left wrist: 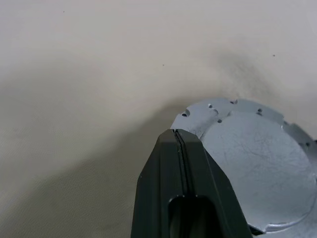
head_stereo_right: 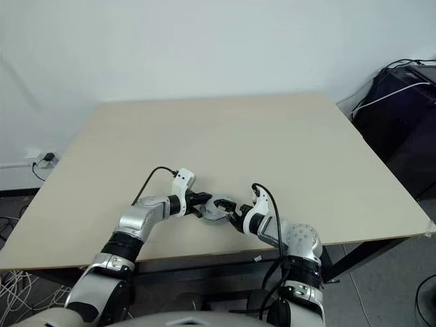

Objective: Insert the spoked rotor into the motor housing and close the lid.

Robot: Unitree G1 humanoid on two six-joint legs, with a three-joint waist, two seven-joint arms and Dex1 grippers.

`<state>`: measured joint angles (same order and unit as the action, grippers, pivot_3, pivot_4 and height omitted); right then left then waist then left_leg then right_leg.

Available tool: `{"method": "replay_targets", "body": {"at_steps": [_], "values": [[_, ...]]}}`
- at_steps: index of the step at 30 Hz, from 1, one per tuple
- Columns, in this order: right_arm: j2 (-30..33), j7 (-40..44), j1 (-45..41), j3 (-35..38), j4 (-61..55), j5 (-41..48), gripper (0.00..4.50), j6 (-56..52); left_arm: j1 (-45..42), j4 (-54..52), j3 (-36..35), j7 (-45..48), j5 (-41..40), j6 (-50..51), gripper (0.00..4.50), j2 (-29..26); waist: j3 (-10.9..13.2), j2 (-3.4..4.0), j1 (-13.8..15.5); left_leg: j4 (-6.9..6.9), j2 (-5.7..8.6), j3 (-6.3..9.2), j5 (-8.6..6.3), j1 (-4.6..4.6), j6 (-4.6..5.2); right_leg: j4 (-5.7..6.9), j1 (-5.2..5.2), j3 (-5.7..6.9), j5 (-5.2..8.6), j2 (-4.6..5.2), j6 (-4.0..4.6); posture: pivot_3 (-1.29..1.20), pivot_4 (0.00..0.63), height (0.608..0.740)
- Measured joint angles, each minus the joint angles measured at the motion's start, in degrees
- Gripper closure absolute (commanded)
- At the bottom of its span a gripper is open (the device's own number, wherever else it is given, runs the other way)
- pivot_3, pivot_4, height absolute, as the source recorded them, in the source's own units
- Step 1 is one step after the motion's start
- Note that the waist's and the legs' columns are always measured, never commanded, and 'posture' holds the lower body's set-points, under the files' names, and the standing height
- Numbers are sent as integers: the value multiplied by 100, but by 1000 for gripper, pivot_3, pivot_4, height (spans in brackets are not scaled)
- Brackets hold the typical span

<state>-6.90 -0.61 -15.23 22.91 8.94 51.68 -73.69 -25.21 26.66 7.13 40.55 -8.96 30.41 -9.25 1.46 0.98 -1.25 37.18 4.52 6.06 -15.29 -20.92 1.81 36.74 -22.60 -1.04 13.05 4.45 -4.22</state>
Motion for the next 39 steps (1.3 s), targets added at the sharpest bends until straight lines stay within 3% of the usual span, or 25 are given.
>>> {"method": "replay_targets", "body": {"at_steps": [14, 17, 23, 39], "values": [[-17, -157, -24, 106, 239, 301, 14, 483, 20, 7, 12, -18, 11, 3, 4500, -3, -22, -24, 10, 8, 0, 2, 4, 19, 0, 4, 15, -6, 0, -5, -1, 0, 0, 740], [-16, -210, -20, 112, 238, 332, 594, 495, 23, 7, 14, -18, 12, 2, 4500, -5, -22, -24, 7, 3, 1, 1, 2, 17, 3, 4, 9, -10, 0, -5, -1, 0, 0, 740], [-15, -306, -7, 114, 203, 343, 2303, 426, 22, 10, 1, -51, 75, -8, 4500, -39, -22, -23, 7, -1, 1, 1, 2, 13, 3, 4, 5, -12, 0, -5, 0, 0, 0, 740], [-13, -313, 33, 110, 54, 353, 2355, 94, 41, 9, -40, -56, 106, -116, 4500, -19, -23, -22, 6, 2, 1, 1, 3, 16, 1, 5, 8, -11, 0, -6, -1, 0, 0, 740]]}}
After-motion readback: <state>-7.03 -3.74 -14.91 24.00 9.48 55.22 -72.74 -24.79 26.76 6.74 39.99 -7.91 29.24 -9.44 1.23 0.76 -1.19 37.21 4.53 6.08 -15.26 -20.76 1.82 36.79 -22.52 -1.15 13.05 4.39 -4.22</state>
